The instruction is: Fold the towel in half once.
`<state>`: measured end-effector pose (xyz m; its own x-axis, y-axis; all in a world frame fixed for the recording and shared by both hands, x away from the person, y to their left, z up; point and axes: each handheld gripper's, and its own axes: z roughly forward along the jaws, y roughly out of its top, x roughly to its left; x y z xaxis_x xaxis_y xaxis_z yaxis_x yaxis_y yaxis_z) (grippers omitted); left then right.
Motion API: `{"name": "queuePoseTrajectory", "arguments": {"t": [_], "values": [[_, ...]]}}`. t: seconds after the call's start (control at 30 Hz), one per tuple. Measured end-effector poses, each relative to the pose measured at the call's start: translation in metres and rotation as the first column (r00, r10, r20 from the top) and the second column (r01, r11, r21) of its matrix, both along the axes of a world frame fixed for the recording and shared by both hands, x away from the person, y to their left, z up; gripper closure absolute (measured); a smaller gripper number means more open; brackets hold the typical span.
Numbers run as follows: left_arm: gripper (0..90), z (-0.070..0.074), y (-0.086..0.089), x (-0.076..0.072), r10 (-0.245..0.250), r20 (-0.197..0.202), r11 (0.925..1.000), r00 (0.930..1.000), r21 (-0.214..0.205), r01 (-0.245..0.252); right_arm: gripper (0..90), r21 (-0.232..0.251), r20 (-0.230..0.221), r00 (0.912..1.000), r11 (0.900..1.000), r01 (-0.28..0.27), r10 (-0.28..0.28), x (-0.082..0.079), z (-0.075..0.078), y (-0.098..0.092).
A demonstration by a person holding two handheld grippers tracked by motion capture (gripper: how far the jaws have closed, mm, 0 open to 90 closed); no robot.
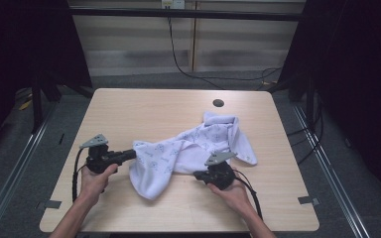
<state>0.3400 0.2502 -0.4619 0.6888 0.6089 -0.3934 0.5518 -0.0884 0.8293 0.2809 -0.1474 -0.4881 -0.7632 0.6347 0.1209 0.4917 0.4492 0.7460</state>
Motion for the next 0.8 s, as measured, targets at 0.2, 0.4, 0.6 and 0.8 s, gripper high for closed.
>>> {"name": "queuePoseTrajectory", "arguments": {"t": [0.2,0.4,0.6,0.8], "values": [[68.1,-0.004,-0.002,0.001,0.038,-0.014,0.9931,0.9992,0.112,-0.036,71.1,0.085,0.01,0.9975,0.994,0.069,-0.07,0.006,0.005,-0.009],[58.2,0.028,-0.006,-0.023,-0.029,0.144,0.9966,0.9891,0.081,0.018,62.7,0.057,0.008,0.9965,0.9949,0.083,-0.084,0.025,-0.002,0.007],[65.5,0.02,-0.031,-0.037,-0.228,0.105,0.9684,0.9679,0.128,0.214,64.1,0.035,-0.023,0.9913,0.9908,0.13,-0.13,0.031,-0.015,0.002],[50.4,-0.023,-0.067,-0.039,-0.319,-0.009,0.9118,0.9477,0.27,0.31,77.9,0.014,-0.031,0.9902,0.9906,0.136,-0.136,0.026,-0.017,-0.007]]}}
